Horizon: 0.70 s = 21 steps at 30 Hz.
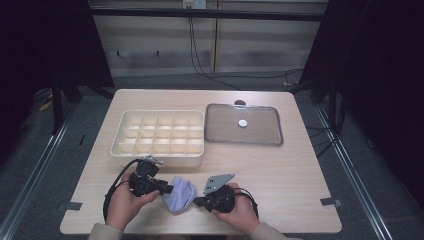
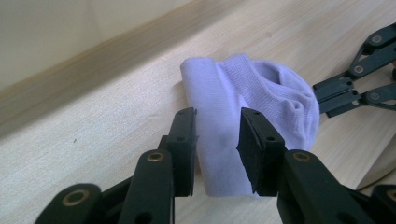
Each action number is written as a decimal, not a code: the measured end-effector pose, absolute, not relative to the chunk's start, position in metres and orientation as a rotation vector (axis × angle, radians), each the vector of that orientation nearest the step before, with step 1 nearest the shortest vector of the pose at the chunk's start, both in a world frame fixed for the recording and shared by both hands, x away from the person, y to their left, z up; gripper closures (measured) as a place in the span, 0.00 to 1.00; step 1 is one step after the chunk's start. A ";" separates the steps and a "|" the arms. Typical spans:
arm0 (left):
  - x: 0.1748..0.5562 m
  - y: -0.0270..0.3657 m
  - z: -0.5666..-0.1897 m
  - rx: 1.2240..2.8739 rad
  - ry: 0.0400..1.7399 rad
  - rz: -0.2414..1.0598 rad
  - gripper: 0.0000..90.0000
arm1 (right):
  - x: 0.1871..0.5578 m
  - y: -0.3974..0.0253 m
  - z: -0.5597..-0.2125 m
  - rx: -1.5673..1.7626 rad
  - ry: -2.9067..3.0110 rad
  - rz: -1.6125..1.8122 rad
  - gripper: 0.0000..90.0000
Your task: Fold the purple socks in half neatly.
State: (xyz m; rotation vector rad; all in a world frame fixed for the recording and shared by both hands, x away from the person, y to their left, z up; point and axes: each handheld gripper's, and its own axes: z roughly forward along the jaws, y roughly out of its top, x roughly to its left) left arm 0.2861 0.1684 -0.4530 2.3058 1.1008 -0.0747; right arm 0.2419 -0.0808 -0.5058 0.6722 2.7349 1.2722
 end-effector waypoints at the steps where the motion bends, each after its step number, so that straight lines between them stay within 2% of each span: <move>1: 0.287 0.169 -0.454 2.313 1.100 -0.078 0.74 | 0.242 -0.081 -0.506 0.672 2.735 1.272 1.00; 21: 0.288 0.169 -0.462 2.316 1.131 -0.103 0.80 | 0.242 -0.081 -0.506 0.671 2.736 1.271 1.00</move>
